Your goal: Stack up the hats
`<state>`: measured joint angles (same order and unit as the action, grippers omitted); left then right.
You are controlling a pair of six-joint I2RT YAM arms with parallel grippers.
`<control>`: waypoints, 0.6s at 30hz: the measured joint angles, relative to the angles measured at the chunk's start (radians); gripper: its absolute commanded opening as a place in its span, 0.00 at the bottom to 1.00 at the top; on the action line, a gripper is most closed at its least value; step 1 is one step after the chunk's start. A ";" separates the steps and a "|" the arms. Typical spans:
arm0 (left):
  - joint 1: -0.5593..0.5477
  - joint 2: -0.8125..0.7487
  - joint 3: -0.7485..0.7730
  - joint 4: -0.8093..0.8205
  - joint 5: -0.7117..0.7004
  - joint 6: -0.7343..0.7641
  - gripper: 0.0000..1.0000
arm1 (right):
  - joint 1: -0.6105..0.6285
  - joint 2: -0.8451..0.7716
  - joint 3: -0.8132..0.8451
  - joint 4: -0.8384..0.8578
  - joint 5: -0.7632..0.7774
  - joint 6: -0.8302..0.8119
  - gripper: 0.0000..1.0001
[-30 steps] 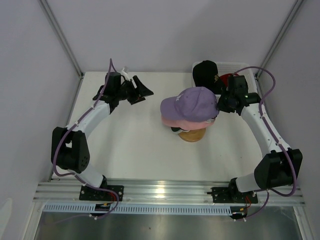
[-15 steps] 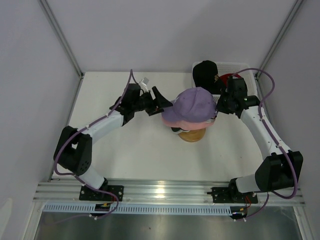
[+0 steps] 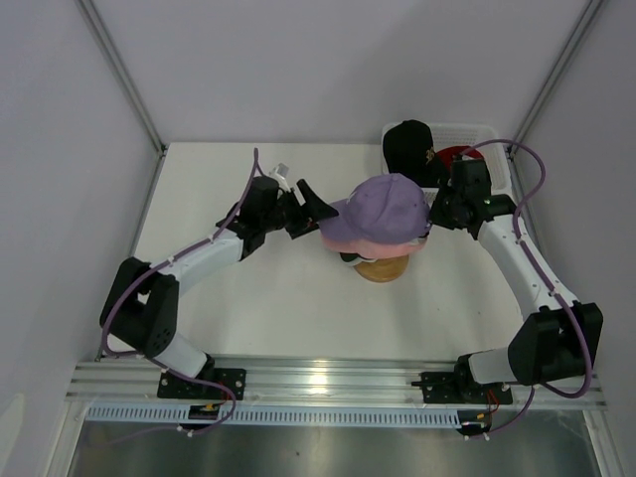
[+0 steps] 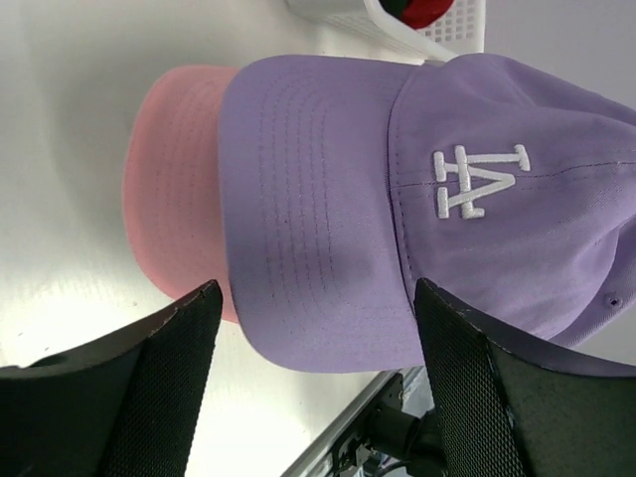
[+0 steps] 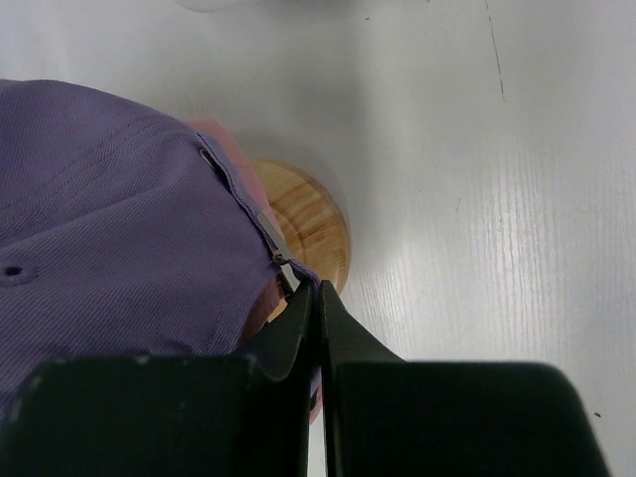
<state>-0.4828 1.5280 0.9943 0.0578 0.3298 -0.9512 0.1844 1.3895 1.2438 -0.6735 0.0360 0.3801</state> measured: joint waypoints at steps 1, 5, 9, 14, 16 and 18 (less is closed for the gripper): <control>-0.003 0.013 -0.003 0.024 0.010 -0.014 0.80 | 0.000 -0.004 -0.006 0.003 0.000 0.005 0.00; -0.016 0.058 -0.004 0.082 0.021 -0.048 0.76 | 0.003 -0.016 -0.023 0.017 -0.010 0.013 0.00; -0.020 0.083 -0.009 0.132 0.027 -0.082 0.38 | 0.003 -0.023 -0.034 0.027 -0.018 0.021 0.00; -0.018 0.079 -0.018 0.242 0.044 -0.135 0.01 | 0.001 -0.023 -0.055 0.042 -0.014 0.031 0.00; -0.021 0.078 -0.018 0.244 0.041 -0.142 0.01 | -0.001 -0.030 -0.058 0.042 -0.013 0.032 0.00; -0.021 0.077 -0.018 0.231 0.031 -0.147 0.01 | 0.000 -0.045 -0.064 0.043 -0.013 0.035 0.00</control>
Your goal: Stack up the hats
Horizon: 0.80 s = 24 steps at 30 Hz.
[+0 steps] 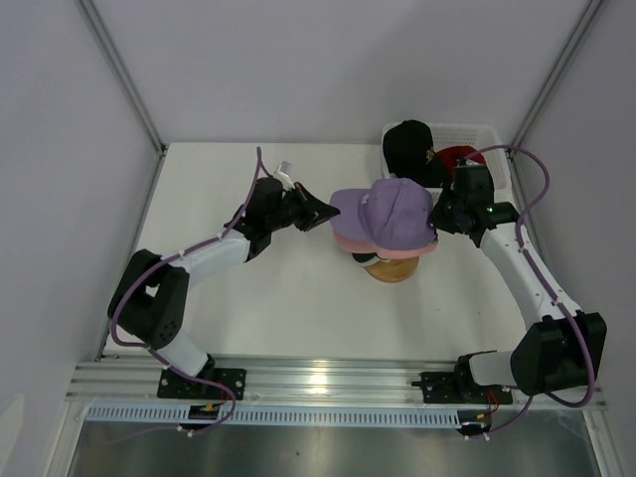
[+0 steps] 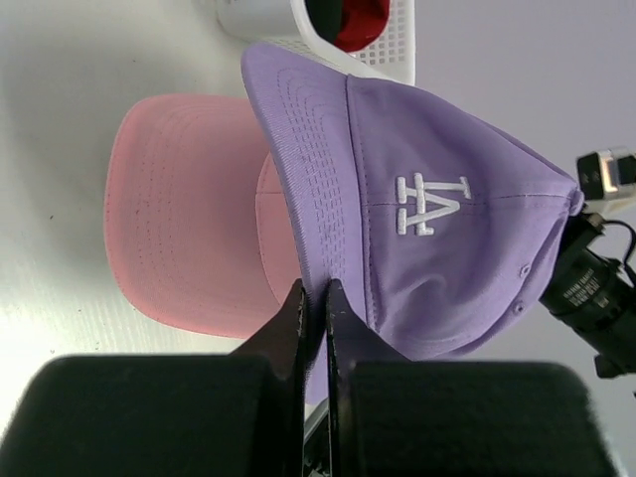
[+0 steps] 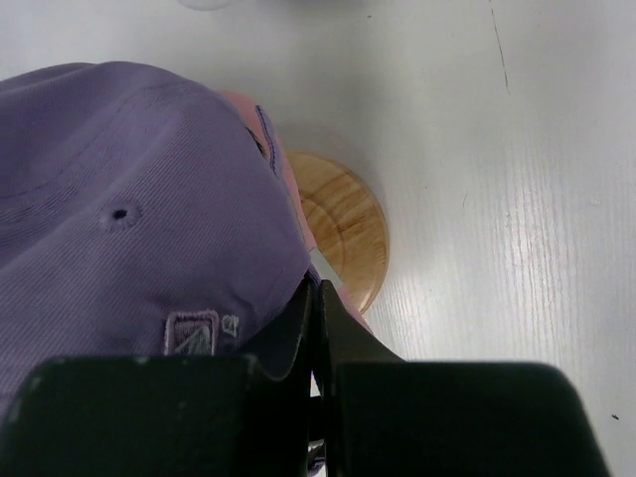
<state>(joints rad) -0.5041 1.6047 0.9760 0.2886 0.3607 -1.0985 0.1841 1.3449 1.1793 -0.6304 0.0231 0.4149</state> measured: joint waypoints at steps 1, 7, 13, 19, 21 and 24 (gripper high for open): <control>-0.001 -0.003 -0.002 -0.005 -0.007 0.000 0.01 | 0.000 -0.011 -0.004 0.001 0.000 0.000 0.00; -0.010 -0.013 -0.018 -0.014 -0.029 0.007 0.01 | 0.001 -0.057 -0.051 0.027 0.020 0.002 0.00; -0.019 0.008 -0.068 0.035 -0.053 0.008 0.01 | -0.014 -0.057 -0.138 0.096 0.030 0.015 0.00; -0.024 0.086 -0.060 0.038 -0.060 0.009 0.01 | -0.023 -0.056 -0.191 0.143 0.029 0.030 0.00; -0.026 0.119 -0.042 0.033 -0.057 0.010 0.01 | -0.023 -0.057 -0.201 0.149 0.031 0.030 0.00; -0.029 0.138 -0.033 0.035 -0.053 0.011 0.01 | -0.023 -0.060 -0.220 0.161 0.038 0.035 0.00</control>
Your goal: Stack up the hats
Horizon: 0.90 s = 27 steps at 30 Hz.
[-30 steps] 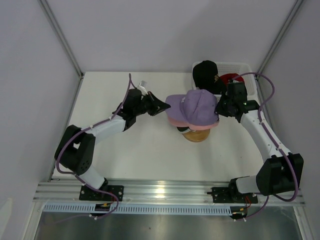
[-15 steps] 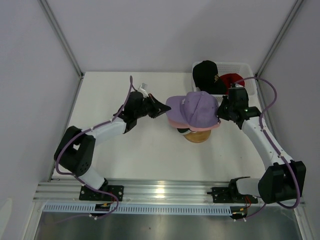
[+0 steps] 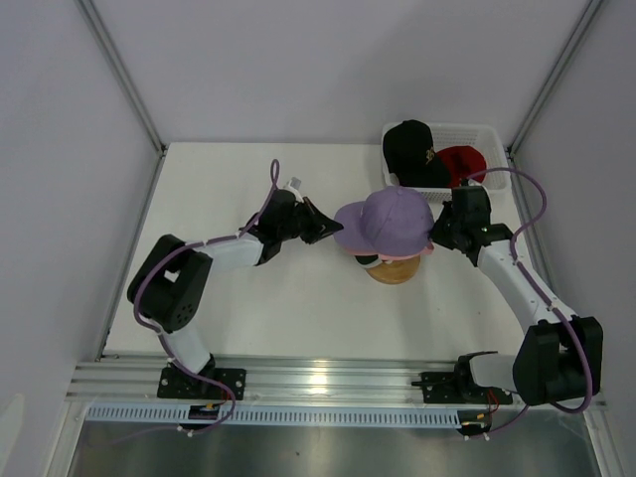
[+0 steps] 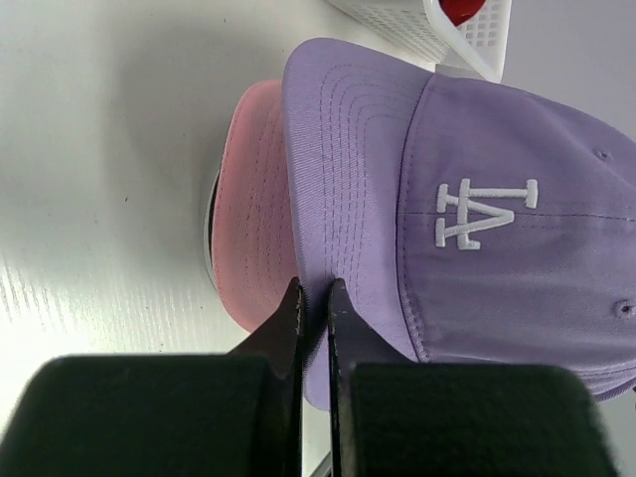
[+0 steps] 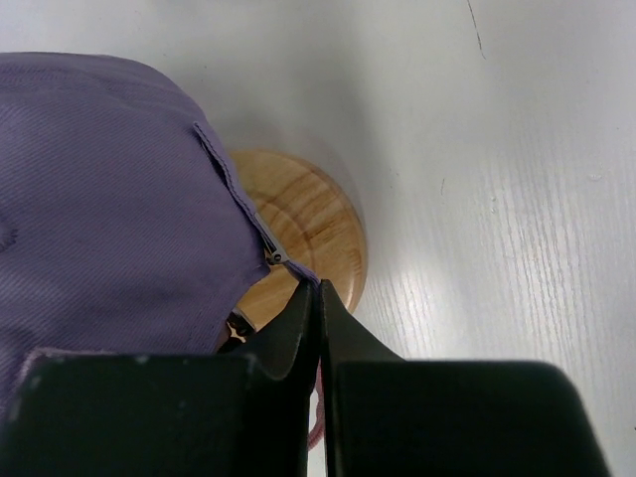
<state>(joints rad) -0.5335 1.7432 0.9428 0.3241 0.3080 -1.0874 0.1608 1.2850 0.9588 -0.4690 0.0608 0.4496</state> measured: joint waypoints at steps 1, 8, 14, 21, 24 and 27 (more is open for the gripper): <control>-0.002 0.000 0.000 0.000 -0.001 0.003 0.01 | 0.000 -0.003 -0.006 0.004 0.001 0.003 0.00; -0.008 -0.034 -0.027 0.019 -0.017 0.077 0.01 | 0.000 -0.027 -0.019 0.015 0.012 0.006 0.00; -0.011 -0.092 -0.094 0.061 -0.007 0.163 0.07 | 0.000 -0.055 0.009 -0.038 0.016 0.006 0.07; -0.012 -0.143 -0.113 0.014 0.001 0.261 0.27 | -0.006 -0.106 0.099 -0.116 0.034 0.001 0.36; -0.012 -0.178 -0.121 -0.068 -0.017 0.323 0.56 | -0.012 -0.098 0.160 -0.163 0.040 -0.005 0.64; -0.012 -0.221 -0.130 -0.217 -0.053 0.389 0.84 | -0.014 -0.083 0.245 -0.223 0.043 -0.019 0.80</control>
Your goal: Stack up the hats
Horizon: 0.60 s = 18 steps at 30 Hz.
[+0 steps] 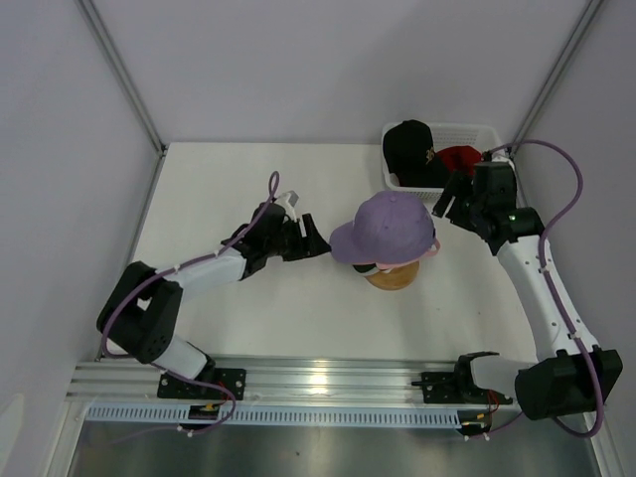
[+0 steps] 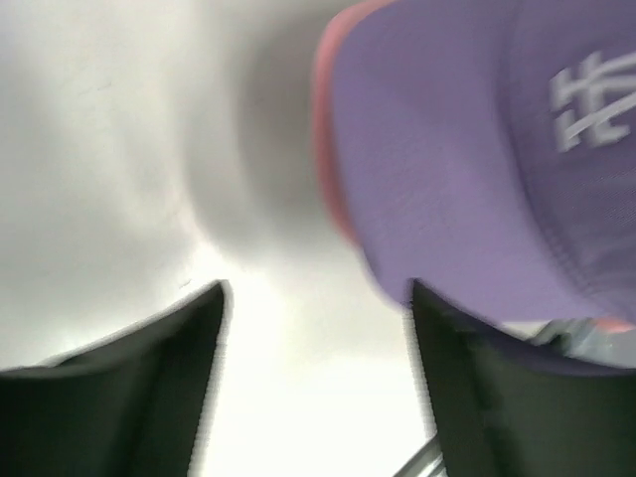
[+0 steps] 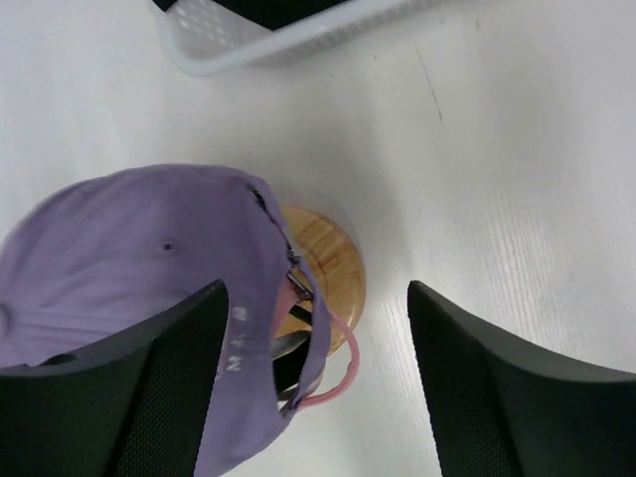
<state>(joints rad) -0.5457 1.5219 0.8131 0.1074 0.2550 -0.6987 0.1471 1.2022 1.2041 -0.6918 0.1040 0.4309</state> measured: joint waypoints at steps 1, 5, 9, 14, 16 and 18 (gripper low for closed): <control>0.000 -0.018 0.002 -0.048 -0.014 0.020 0.90 | -0.001 0.006 0.041 -0.026 0.004 -0.006 0.83; 0.003 -0.098 0.072 -0.249 -0.066 0.081 0.94 | -0.014 0.035 0.239 -0.081 0.021 -0.040 0.88; 0.025 -0.155 0.254 -0.410 -0.094 0.162 0.95 | -0.037 0.106 0.427 -0.040 0.024 -0.098 0.94; 0.076 -0.217 0.454 -0.519 -0.114 0.287 1.00 | -0.049 0.303 0.573 0.071 -0.019 -0.233 1.00; 0.080 -0.221 0.529 -0.563 -0.114 0.335 0.99 | -0.051 0.442 0.644 0.090 -0.081 -0.297 1.00; 0.080 -0.205 0.610 -0.614 -0.112 0.368 0.97 | -0.051 0.578 0.724 0.095 -0.140 -0.334 0.99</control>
<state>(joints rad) -0.4660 1.3170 1.4231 -0.5064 0.1429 -0.3305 0.0959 1.7802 1.9285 -0.5964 -0.0357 0.0967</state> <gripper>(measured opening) 0.990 0.993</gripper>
